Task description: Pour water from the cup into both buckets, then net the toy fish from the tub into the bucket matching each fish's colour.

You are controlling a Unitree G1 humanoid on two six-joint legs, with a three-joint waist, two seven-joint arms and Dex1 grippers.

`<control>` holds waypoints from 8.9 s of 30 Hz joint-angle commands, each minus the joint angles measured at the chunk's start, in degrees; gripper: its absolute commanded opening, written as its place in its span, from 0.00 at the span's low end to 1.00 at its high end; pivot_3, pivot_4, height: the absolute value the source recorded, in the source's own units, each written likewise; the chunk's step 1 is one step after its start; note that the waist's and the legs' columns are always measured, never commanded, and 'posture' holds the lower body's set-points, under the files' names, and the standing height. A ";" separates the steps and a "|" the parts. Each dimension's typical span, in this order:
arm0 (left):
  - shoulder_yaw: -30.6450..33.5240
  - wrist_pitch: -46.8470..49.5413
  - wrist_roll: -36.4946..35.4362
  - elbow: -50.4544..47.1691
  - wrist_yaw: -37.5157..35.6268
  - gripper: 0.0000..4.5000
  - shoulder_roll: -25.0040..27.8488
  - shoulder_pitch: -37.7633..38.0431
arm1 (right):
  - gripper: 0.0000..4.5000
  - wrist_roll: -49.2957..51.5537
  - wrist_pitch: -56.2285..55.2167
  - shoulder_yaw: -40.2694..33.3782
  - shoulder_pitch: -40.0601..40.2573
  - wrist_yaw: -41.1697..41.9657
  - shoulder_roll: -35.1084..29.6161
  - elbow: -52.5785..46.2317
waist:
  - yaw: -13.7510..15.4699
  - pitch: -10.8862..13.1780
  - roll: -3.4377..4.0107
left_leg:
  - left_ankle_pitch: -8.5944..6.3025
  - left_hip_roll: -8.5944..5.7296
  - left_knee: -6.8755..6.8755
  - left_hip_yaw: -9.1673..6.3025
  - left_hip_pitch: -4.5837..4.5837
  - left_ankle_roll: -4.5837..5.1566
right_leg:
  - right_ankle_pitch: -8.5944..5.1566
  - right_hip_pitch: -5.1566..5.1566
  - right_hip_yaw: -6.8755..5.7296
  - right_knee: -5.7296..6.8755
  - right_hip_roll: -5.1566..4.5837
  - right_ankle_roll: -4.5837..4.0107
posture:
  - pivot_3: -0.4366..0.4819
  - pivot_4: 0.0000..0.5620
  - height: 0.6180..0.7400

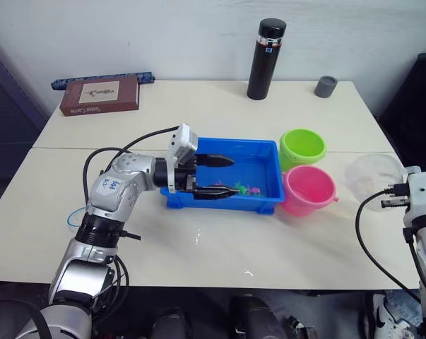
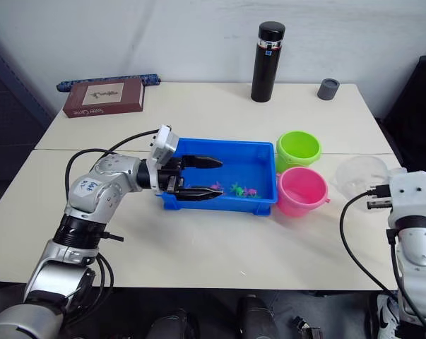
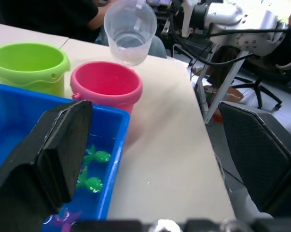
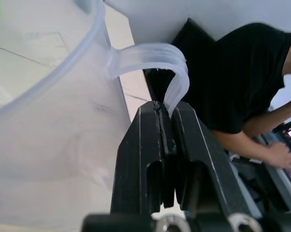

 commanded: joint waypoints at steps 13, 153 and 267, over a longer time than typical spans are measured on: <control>1.49 -3.16 1.34 2.25 -0.80 1.00 -0.31 -1.84 | 0.00 -16.09 -5.96 9.57 -4.71 1.32 -8.22 -1.78 | -0.01 0.06 0.01 | 0.00 0.01 0.00 0.01 -0.02 -0.01 | 0.00 -0.02 -0.02 -0.01 -0.01 0.01 | 0.48 0.27 1.00; 2.36 5.52 -4.97 1.93 -12.68 1.00 -2.23 -9.46 | 0.54 16.53 8.24 -16.48 7.99 -3.84 29.37 -7.85 | -0.09 0.29 0.26 | 0.17 -0.16 0.55 -0.20 -0.83 0.08 | 0.07 -0.90 0.23 0.77 0.16 0.13 | 0.48 0.27 1.00; -10.41 -6.04 13.30 -6.80 -22.17 0.00 15.19 -11.42 | 0.74 39.45 24.92 32.40 -37.44 50.72 -15.35 -17.68 | 0.11 0.75 -1.05 | -0.44 -0.20 1.14 -0.73 -1.01 0.55 | 0.62 -0.95 -0.13 0.16 -0.01 0.31 | 0.48 0.27 1.00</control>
